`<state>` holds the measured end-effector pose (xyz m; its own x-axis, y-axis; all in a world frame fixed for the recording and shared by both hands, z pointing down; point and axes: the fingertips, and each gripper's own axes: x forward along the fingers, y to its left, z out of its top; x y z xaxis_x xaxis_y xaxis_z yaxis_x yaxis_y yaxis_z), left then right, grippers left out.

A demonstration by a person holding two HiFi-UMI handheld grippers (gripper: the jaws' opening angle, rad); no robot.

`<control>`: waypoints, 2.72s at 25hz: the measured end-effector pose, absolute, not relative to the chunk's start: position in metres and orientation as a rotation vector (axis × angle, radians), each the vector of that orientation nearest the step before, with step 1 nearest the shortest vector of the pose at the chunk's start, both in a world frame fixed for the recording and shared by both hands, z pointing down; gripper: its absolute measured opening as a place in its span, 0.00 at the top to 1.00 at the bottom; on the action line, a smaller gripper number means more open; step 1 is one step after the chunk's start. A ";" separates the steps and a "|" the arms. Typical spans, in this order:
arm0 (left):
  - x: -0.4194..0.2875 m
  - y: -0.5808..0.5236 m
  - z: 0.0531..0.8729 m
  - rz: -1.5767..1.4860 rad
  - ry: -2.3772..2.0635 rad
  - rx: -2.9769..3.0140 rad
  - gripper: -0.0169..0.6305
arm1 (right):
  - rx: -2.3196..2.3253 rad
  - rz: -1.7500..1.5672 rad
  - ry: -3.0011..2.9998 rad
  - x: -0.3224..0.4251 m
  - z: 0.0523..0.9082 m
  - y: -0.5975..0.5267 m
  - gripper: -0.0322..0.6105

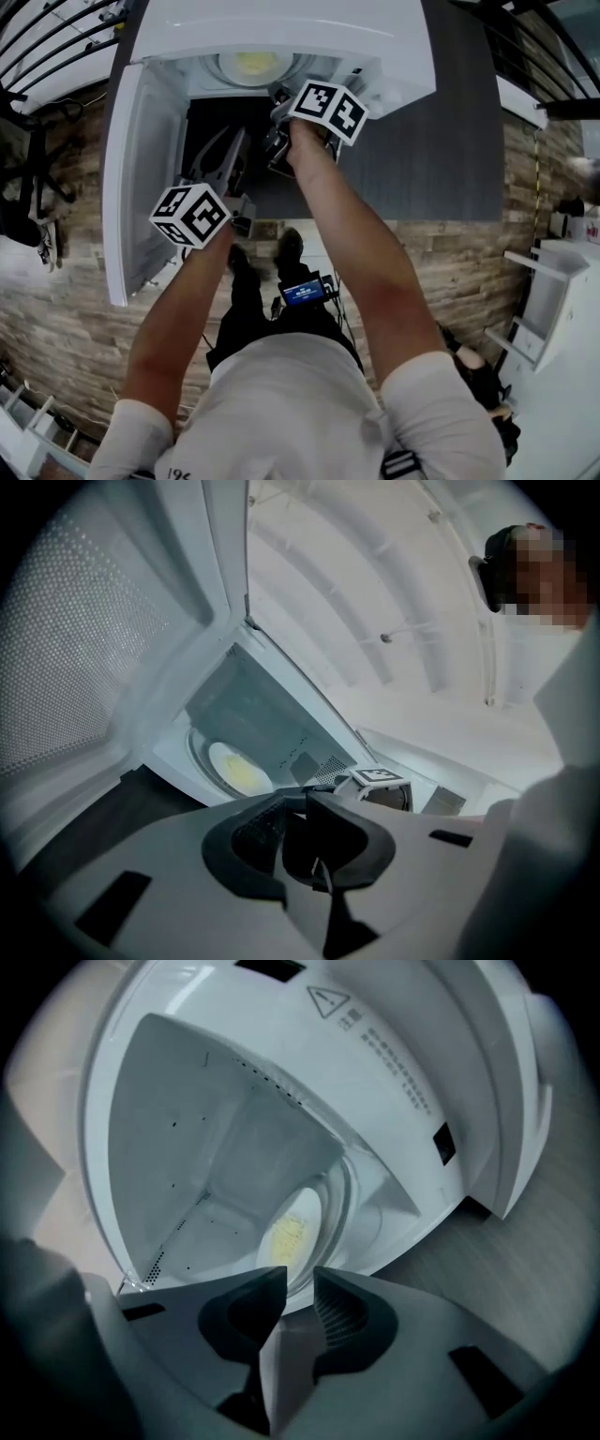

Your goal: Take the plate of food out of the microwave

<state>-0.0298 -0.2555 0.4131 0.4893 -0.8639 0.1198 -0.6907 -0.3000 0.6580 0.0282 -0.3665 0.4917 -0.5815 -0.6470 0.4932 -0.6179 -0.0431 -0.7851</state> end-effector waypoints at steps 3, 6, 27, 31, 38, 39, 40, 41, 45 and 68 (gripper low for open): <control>-0.032 -0.264 0.418 -0.337 -1.275 2.065 0.90 | -1.450 -1.810 2.081 0.023 0.501 -0.375 0.80; -0.033 -0.267 0.421 -0.330 -1.272 2.059 0.90 | -1.498 -1.845 2.025 0.021 0.506 -0.379 0.79; -0.045 -0.270 0.429 -0.345 -1.259 2.019 0.90 | -1.514 -1.848 1.821 0.034 0.505 -0.385 0.79; -0.044 -0.267 0.430 -0.339 -1.254 2.019 0.90 | -1.570 -1.833 1.863 0.037 0.506 -0.386 0.79; -0.045 -0.265 0.429 -0.343 -1.249 2.021 0.90 | -1.661 -1.813 1.876 0.044 0.508 -0.391 0.79; -0.045 -0.264 0.429 -0.343 -1.248 2.021 0.90 | -1.665 -1.819 1.874 0.045 0.508 -0.391 0.79; -0.044 -0.263 0.429 -0.342 -1.247 2.020 0.90 | -1.668 -1.823 1.871 0.046 0.508 -0.391 0.80; -0.044 -0.263 0.429 -0.341 -1.246 2.020 0.90 | -1.672 -1.823 1.868 0.047 0.508 -0.390 0.82; -0.043 -0.262 0.431 -0.340 -1.242 2.017 0.90 | -1.652 -1.785 1.879 0.050 0.504 -0.388 0.92; -0.040 -0.275 0.440 -0.339 -1.222 1.995 0.90 | -1.511 -1.851 1.821 0.053 0.509 -0.362 0.88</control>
